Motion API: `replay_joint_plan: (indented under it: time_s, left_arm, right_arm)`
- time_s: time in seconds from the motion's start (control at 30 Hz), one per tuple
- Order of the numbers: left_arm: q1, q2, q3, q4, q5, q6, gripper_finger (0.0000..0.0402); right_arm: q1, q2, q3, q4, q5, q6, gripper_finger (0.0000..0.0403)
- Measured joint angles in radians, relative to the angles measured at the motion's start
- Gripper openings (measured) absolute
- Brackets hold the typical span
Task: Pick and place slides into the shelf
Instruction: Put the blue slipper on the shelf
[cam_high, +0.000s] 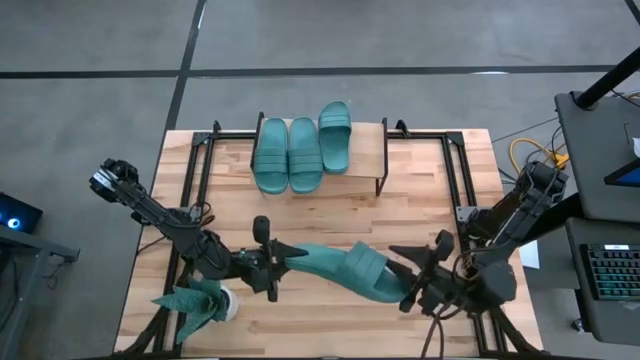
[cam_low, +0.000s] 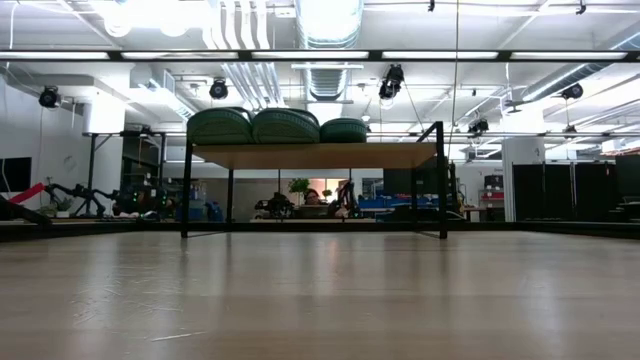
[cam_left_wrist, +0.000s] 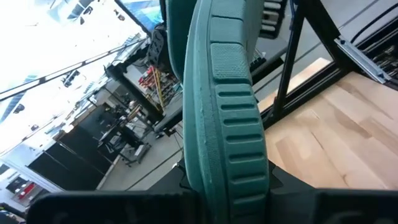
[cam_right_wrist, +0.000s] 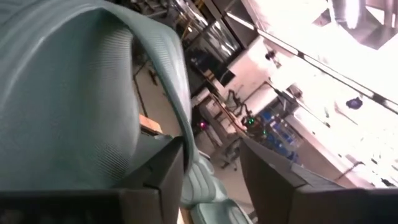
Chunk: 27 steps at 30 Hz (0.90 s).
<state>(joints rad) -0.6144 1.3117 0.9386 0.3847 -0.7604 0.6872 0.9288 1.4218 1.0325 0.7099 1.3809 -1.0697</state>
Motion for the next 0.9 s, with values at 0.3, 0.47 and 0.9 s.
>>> replay_joint_plan:
  time_s: [0.3,0.47,0.9]
  left_arm:
    - [0.000,-0.002,-0.006,-0.033,-0.043,0.000,0.0036]
    - [-0.002,-0.002,-0.006,-0.040,-0.125,-0.001,0.0036]
    - [0.009,0.001,-0.002,-0.031,-0.493,0.030,0.0036]
  right_arm:
    - [0.046,-0.004,0.079,0.001,0.090,-0.054,0.0191]
    - [0.041,-0.001,0.092,0.000,0.085,-0.056,0.0209]
    - [0.028,0.001,0.069,-0.070,-0.022,-0.058,0.0210]
